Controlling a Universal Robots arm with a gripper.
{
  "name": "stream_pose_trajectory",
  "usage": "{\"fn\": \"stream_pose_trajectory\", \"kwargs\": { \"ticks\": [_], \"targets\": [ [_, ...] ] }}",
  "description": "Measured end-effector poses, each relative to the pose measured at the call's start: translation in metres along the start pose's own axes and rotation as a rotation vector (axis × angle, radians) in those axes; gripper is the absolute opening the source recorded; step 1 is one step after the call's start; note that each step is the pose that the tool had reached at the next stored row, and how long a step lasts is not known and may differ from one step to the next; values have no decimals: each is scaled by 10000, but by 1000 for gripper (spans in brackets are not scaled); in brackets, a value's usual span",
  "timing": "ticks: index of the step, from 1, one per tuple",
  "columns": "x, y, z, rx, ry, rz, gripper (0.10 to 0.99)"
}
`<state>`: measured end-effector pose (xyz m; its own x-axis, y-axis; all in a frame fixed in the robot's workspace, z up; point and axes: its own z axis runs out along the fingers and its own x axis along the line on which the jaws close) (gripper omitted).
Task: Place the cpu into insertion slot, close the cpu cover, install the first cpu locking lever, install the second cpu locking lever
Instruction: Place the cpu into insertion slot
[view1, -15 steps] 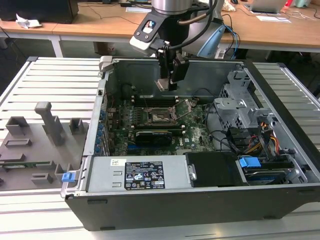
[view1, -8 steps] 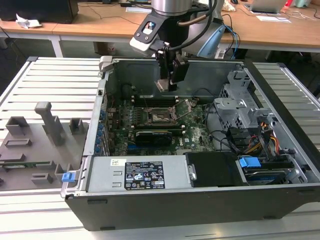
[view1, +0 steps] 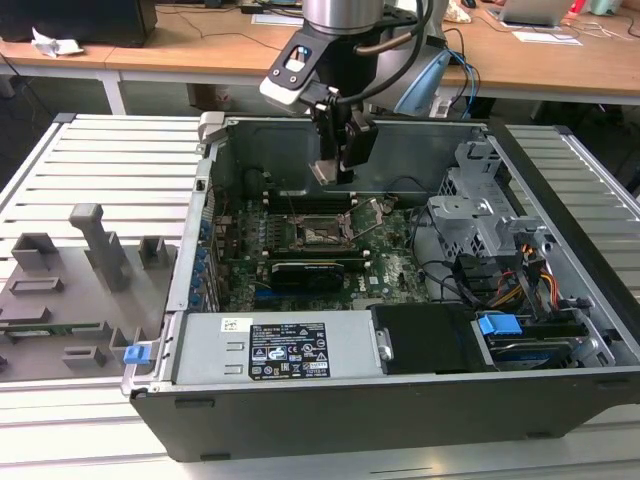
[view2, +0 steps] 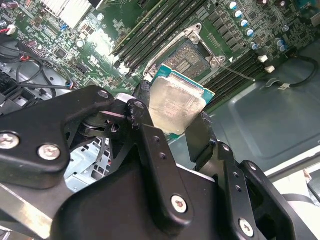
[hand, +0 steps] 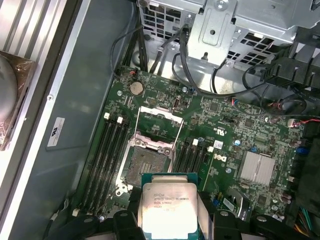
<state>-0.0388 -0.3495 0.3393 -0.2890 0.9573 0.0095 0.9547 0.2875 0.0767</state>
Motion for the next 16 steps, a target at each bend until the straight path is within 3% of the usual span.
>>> {"fn": "stream_pose_trajectory", "kwargs": {
  "ticks": [16],
  "targets": [
    [1,-3,48,17,5,2,529]
  ]
}}
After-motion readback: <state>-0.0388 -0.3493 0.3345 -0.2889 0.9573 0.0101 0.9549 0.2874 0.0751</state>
